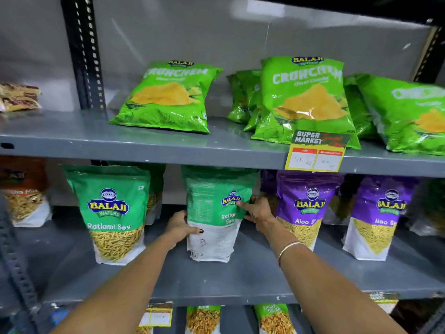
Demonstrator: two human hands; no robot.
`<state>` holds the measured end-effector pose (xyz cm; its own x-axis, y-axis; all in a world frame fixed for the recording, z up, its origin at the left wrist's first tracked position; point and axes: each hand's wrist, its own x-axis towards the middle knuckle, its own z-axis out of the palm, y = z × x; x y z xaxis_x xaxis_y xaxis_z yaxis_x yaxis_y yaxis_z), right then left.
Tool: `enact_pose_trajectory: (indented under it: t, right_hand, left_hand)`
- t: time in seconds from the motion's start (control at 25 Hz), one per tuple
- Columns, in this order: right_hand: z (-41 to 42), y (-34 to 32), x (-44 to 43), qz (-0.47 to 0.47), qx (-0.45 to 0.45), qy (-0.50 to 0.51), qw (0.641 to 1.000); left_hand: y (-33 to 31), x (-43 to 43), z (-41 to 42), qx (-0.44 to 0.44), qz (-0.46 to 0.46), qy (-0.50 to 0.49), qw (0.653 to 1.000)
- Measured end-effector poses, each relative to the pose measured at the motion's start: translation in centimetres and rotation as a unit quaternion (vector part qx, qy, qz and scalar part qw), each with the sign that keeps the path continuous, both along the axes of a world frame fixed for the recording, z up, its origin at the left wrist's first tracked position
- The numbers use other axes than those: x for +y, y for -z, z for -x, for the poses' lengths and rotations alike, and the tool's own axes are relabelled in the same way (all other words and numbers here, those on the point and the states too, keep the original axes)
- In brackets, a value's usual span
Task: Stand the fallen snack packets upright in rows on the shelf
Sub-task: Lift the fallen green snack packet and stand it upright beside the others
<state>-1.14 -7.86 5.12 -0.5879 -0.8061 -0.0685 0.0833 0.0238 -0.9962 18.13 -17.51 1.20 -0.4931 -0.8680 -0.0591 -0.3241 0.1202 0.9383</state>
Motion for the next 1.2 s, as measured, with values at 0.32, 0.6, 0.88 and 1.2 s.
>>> enact_pose_trajectory:
  t: [0.32, 0.6, 0.88, 1.2]
  right_hand:
    - [0.2, 2.5, -0.1, -0.083, 0.065, -0.097, 0.99]
    - [-2.5, 6.0, 0.1, -0.316, 0.041, -0.186, 0.929]
    - [-2.6, 6.1, 1.0, -0.245, 0.073, -0.187, 0.949]
    - [-4.6, 7.3, 0.5, -0.222, 0.242, -0.145, 0.933]
  left_hand:
    - [2.1, -0.3, 0.4, -0.009, -0.068, -0.028, 0.997]
    - [1.9, 0.6, 0.0, -0.035, -0.085, 0.022, 0.996]
    - [1.2, -0.5, -1.8, -0.106, -0.186, 0.122, 0.969]
    - [0.6, 1.5, 1.3, 0.077, -0.195, 0.039, 0.977]
